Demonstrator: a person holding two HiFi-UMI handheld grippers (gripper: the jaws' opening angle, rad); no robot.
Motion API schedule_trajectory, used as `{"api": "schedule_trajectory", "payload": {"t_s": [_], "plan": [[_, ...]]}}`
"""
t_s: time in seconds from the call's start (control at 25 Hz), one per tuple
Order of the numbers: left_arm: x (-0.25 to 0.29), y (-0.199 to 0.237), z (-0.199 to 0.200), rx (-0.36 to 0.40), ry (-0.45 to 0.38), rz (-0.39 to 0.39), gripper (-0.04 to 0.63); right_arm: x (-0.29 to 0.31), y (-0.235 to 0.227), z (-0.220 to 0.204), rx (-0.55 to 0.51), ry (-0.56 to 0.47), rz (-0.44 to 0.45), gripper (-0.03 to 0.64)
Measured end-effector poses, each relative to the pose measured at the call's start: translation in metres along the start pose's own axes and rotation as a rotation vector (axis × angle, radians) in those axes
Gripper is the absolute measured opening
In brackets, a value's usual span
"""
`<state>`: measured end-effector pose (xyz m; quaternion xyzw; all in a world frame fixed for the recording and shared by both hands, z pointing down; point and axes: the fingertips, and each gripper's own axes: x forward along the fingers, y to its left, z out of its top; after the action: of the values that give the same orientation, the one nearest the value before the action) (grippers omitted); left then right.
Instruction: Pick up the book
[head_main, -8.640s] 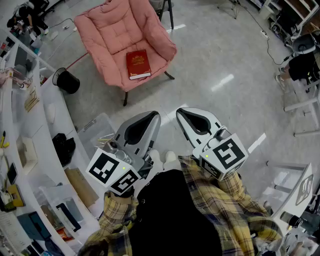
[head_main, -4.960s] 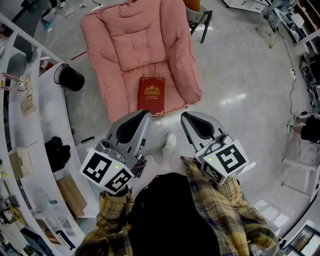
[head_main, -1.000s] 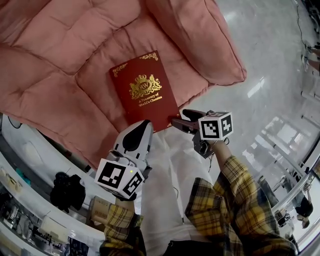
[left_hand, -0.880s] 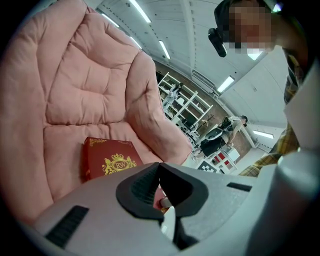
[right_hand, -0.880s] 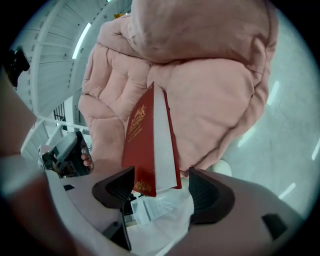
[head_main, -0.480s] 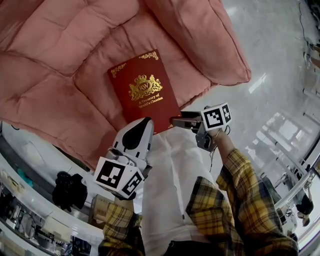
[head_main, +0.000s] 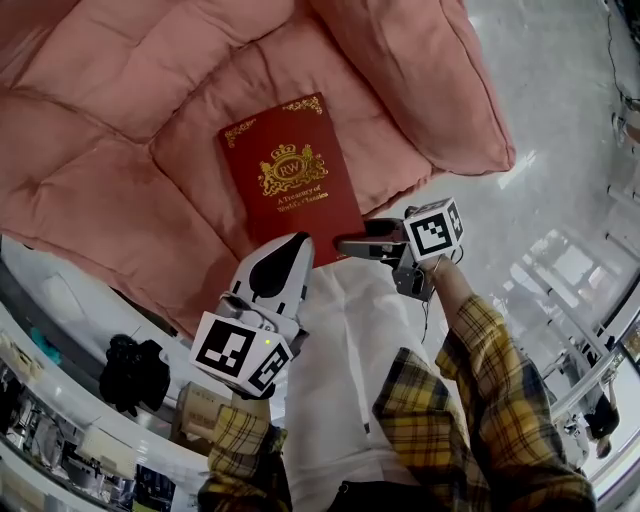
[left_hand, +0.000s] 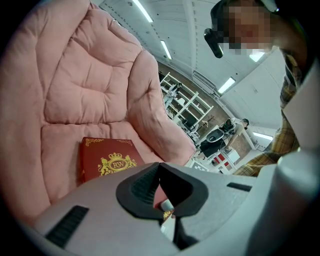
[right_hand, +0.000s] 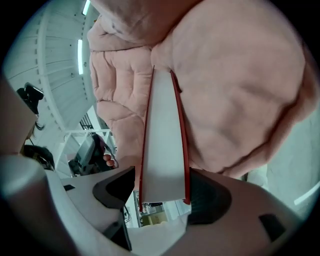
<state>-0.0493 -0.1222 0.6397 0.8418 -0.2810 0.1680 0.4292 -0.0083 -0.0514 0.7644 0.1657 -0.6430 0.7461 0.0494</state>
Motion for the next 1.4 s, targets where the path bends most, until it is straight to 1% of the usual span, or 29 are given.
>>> {"api": "schedule_trajectory", "payload": {"t_s": [0.08,0.32,0.44,0.64,0.76,1.04,1.16,1.28,1.4], "plan": [[0.000,-0.003,0.004,-0.001,-0.011,0.001,0.005,-0.004,0.007,0.008,-0.030,-0.022,-0.003,0.322],[-0.007,-0.003,0.011,-0.007,-0.037,0.016,0.005,0.007,0.027,0.037,-0.040,-0.059,0.017,0.321],[-0.012,0.000,0.012,-0.019,-0.048,0.037,0.005,0.020,0.039,0.047,-0.054,-0.040,0.022,0.321],[-0.020,0.008,0.020,-0.040,-0.081,0.067,0.005,0.034,0.036,0.046,-0.084,0.040,-0.073,0.310],[-0.024,0.011,0.026,-0.047,-0.099,0.080,0.005,0.032,0.038,0.047,-0.080,0.041,-0.108,0.278],[-0.037,-0.001,0.044,-0.046,-0.140,0.106,0.005,0.022,0.057,0.047,-0.113,0.028,-0.192,0.260],[-0.048,-0.009,0.054,-0.047,-0.158,0.116,0.005,0.016,0.077,0.047,-0.141,0.010,-0.213,0.258],[-0.063,-0.021,0.069,-0.042,-0.182,0.125,0.005,0.006,0.107,0.052,-0.216,-0.007,-0.255,0.258],[-0.081,-0.037,0.086,-0.035,-0.204,0.130,0.005,-0.004,0.142,0.051,-0.268,-0.010,-0.260,0.258]]}}
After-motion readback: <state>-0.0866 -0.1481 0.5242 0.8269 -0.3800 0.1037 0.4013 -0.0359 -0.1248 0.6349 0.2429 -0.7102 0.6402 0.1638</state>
